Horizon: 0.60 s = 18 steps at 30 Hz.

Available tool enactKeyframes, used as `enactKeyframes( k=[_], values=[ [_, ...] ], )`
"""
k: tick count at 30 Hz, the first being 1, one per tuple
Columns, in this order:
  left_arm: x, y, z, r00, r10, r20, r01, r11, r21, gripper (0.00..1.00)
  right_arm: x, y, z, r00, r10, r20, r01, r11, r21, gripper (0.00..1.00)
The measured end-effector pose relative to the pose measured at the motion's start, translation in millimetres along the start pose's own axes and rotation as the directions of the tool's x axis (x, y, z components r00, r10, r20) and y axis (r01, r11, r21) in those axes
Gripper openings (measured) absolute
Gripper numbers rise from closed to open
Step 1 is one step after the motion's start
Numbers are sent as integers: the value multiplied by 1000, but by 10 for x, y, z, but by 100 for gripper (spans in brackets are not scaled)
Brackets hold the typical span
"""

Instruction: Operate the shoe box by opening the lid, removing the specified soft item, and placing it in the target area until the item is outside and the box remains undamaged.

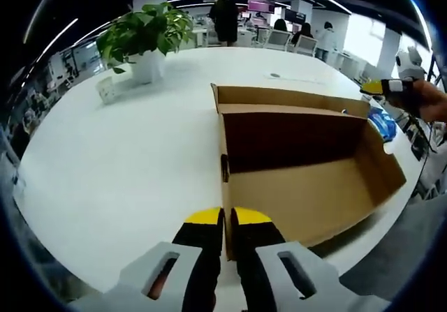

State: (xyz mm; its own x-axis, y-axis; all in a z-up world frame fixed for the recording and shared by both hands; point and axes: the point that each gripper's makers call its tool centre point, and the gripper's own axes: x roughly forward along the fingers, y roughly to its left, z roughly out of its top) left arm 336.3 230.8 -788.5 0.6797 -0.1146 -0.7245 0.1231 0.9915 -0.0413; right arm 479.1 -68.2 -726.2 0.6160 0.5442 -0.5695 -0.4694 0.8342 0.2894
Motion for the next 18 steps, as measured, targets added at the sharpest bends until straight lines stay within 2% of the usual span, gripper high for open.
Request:
enactKeyframes(
  k=[3,8,18],
  values=[
    [2,4,-1,1000,-1,0,1,1000,-5,3,120,-127,-4,999,-37,-34,38,999,32,34],
    [4,1,-1,1000,0,1,0,1000,-2,3,288,-206,14,997,-47,-59,50,997,58,34],
    [-1,-1,4,1000,4,-1,-4,1000,10,3,563,-298,-92,980,-89,-178,98,994,42,32]
  ],
)
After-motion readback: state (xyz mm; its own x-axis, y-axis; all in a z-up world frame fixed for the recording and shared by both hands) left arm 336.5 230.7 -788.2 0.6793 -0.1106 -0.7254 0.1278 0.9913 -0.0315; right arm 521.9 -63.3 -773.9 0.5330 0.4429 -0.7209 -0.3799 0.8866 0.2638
